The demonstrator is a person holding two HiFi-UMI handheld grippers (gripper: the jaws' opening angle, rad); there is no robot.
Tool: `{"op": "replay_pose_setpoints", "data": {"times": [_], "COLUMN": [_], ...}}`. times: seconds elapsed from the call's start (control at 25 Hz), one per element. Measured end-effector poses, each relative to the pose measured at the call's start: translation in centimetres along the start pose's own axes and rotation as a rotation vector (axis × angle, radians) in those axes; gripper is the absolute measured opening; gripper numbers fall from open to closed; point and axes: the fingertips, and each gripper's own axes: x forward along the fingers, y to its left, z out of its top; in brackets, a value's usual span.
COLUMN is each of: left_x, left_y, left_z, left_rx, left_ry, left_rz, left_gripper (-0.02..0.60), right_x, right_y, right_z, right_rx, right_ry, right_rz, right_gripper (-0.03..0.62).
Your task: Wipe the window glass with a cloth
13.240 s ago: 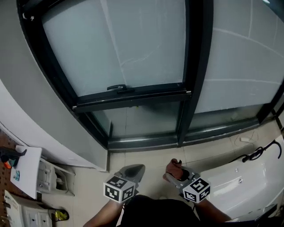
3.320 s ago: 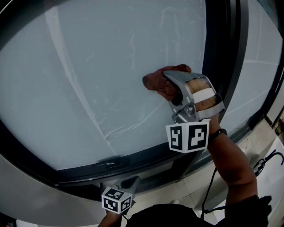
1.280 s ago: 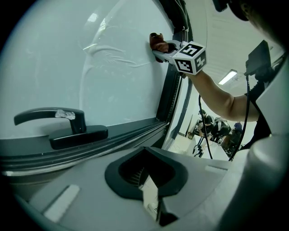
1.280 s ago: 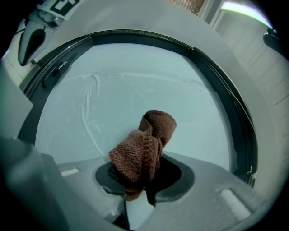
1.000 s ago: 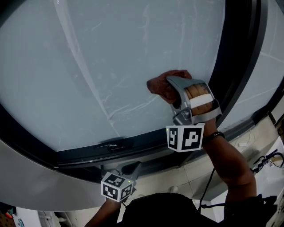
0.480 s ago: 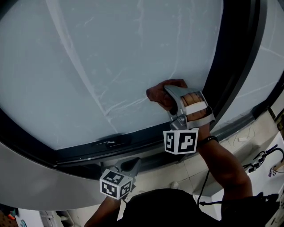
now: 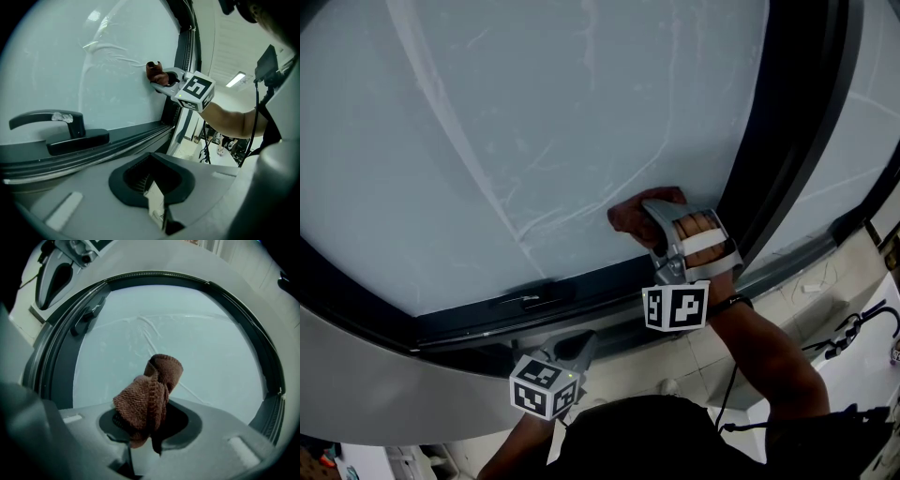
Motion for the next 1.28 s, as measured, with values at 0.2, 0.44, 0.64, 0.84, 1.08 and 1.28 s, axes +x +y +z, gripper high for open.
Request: {"op": "replay_pose_setpoints", "data": {"times": [0.2,0.44,0.64,0.84,1.08,1.28], "left_x": [0.1,0.0,0.0,0.1,0.1,0.2], "left_y": [0.0,0.0,0.1,0.2,0.5,0.4], "left_z": [0.0,0.0,0.0,-0.1,-0.2,-0.3], "left_rx": [0.002,-0.002,-0.004,-0.006,-0.006,-0.010], "left_ry": [0.002,0.001,0.001,0.004,0.007,0.008], "left_rz": [-0.001,0.000,0.002,0.002,0.005,0.005], "left_gripper": [0.017,0.017,0.017,0.017,0.017,0.017], "right_x": [-0.1,-0.2,-0.3,-0.4,-0.3,-0.4], "right_y": [1.8,4.2,6.3,8.6,9.5,10.7], "right_z": [-0.3,-0.7,-0.9,-1.1,-1.2,-1.3], "right_rx": [-0.003,0.000,-0.001,-0.003,0.000,0.000], "right_ry": [0.000,0.008,0.015,0.019,0.019,0.025], "right_rz": [0.032,0.084,0.127,0.170,0.177,0.205], "right_gripper": [0.101,0.101,0.101,0.101,0.101,0.101]}}
